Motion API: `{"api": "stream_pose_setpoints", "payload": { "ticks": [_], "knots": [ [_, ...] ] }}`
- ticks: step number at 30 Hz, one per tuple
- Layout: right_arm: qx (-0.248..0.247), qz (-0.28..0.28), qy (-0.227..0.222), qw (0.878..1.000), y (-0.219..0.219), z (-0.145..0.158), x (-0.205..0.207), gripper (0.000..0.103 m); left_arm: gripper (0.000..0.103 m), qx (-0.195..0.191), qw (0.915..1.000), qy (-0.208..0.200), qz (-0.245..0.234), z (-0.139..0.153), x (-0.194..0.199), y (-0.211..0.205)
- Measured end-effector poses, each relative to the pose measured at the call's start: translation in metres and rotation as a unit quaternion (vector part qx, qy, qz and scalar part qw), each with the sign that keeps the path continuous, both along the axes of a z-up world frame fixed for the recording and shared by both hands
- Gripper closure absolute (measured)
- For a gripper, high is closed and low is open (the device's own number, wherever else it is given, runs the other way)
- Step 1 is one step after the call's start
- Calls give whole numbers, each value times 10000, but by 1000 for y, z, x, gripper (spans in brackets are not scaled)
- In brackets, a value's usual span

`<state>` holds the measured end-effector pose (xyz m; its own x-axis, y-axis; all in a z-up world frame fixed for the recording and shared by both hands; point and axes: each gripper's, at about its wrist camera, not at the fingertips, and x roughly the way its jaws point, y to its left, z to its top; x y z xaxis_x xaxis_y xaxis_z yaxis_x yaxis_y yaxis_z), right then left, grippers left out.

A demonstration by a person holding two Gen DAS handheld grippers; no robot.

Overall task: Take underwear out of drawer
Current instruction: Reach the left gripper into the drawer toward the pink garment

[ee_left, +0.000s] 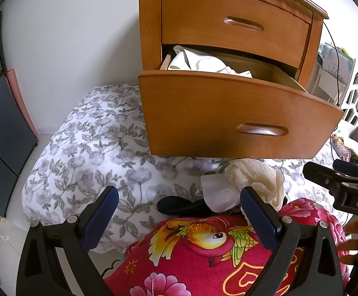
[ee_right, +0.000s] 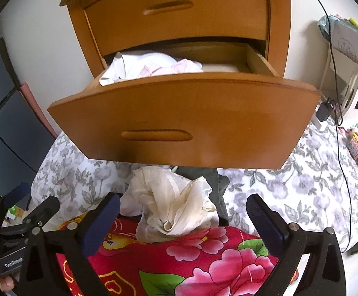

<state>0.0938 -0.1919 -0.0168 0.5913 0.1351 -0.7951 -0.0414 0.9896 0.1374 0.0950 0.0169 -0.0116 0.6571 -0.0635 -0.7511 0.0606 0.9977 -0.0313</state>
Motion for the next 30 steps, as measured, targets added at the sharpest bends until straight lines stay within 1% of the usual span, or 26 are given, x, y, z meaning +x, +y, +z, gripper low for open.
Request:
{"api": "stream_pose_setpoints", "payload": {
  "ticks": [5,8,10,15,22,25,28,30],
  "knots": [
    [51,150,1,9999,1,-2,0,0,4,-20,10000,0,4,3,3,-1],
    [112,156,20,9998,-1,-5,0,0,4,-205,9997,-107,54,10,4,3],
    [112,129,28,9999,-3,-6,0,0,4,-274,9995,-110,64,14,7,4],
    [39,67,16,10000,-9,-7,1,0,4,-256,9996,-74,17,25,19,3],
    [249,-87,50,9996,-24,-12,3,0,4,-202,9993,-240,-200,60,39,0],
    [352,-148,125,9992,-28,-16,5,0,4,-88,9992,-283,-285,76,55,-3],
    [423,-172,133,9989,-31,-17,5,0,4,32,9993,-228,-311,88,77,-7],
    [453,-172,132,9987,-33,-17,5,0,4,-56,9992,-128,-374,95,92,-10]
  ]
}}
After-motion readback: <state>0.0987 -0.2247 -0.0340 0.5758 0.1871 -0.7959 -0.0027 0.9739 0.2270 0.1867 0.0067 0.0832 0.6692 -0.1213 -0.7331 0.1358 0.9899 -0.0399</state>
